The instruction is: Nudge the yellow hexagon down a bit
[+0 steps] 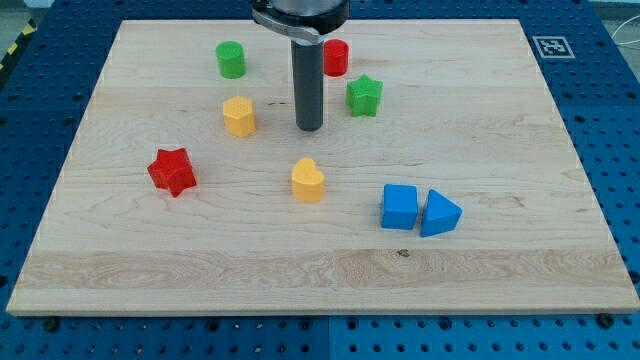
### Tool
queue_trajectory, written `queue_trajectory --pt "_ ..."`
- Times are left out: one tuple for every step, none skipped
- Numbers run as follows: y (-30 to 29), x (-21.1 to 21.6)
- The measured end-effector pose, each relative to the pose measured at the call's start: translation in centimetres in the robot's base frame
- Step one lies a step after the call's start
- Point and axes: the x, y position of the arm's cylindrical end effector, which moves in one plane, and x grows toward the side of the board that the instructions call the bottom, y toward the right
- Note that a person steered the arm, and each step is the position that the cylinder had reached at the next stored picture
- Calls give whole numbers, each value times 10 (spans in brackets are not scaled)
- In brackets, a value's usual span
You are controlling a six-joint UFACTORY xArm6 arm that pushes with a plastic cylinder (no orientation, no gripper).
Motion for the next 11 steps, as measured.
queue_trajectory --pt "0 -12" --pt "-8 -24" --pt "-16 -33" --pt "-35 -34" --pt "-45 -34" --pt "-48 -34" --pt "-57 -34" --pt "-59 -34" --pt "-62 -34" --pt "-73 -34" --pt "-78 -34"
